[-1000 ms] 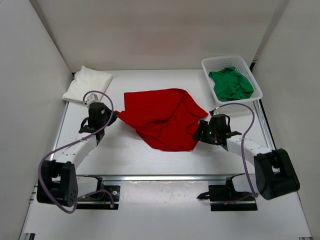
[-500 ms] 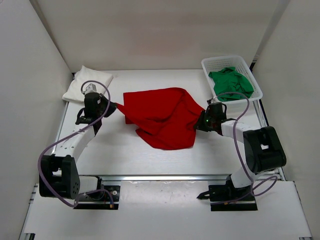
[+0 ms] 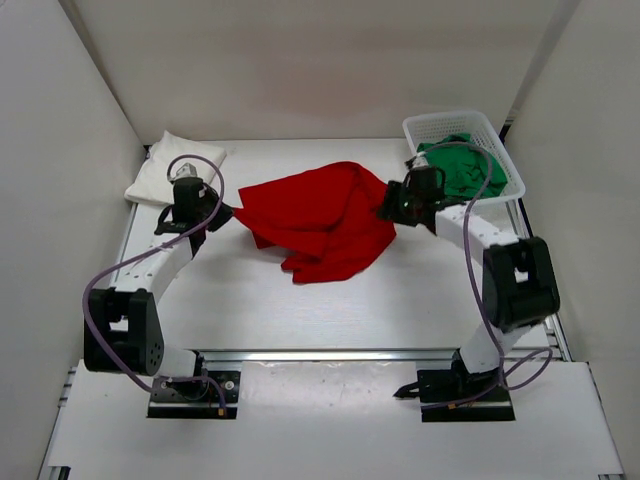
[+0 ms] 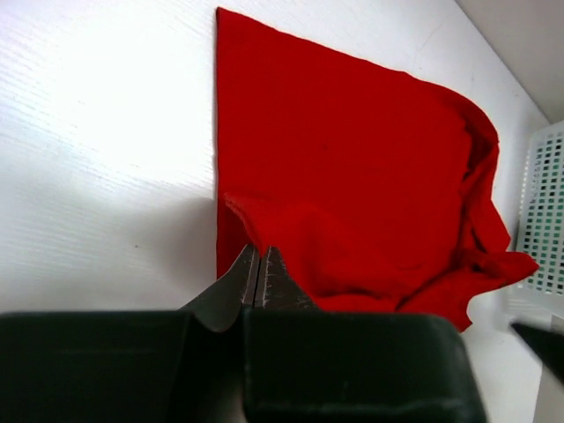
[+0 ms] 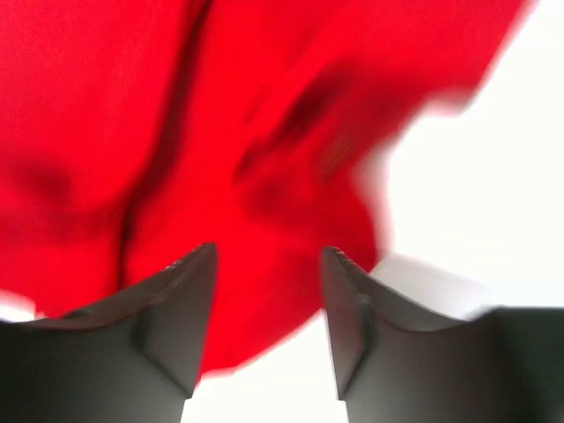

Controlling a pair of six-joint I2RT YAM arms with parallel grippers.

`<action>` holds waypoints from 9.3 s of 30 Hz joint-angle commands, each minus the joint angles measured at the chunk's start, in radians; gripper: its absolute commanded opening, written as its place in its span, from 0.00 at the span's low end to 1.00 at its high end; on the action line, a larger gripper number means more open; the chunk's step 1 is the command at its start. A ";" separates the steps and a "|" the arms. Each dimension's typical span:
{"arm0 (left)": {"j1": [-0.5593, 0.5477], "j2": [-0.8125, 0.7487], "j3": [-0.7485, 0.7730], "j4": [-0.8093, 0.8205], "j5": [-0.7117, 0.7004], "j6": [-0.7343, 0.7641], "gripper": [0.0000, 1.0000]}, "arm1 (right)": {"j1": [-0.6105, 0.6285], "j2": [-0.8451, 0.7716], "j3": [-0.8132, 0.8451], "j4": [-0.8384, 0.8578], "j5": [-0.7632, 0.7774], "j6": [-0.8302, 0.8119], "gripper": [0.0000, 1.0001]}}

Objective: Fold and stack the t-shirts
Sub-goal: Flatten out the tshirt, then grap the side of the flattened tshirt closest away from the robot with both arms, then fold the flattened tshirt in 1/3 of the way

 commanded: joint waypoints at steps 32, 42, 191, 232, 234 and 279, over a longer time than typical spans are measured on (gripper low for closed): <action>-0.027 0.138 0.245 -0.079 0.017 0.089 0.00 | 0.574 -0.376 -0.218 -0.342 -0.045 -0.162 0.11; -0.012 0.127 0.202 -0.082 0.012 0.090 0.00 | 0.375 -0.527 -0.457 -0.280 0.036 -0.083 0.70; 0.257 -0.456 -0.299 -0.103 0.255 0.009 0.00 | 0.160 -1.078 -0.689 -0.303 0.022 0.226 0.00; 0.323 0.068 -0.020 0.034 0.190 -0.054 0.42 | -0.054 0.270 0.592 -0.276 -0.101 -0.030 0.31; 0.330 0.008 -0.121 0.034 0.198 -0.057 0.39 | -0.049 0.181 0.491 -0.252 -0.086 -0.023 0.40; 0.393 0.159 -0.374 0.381 0.175 -0.279 0.40 | -0.150 -0.217 -0.600 0.443 -0.053 0.218 0.51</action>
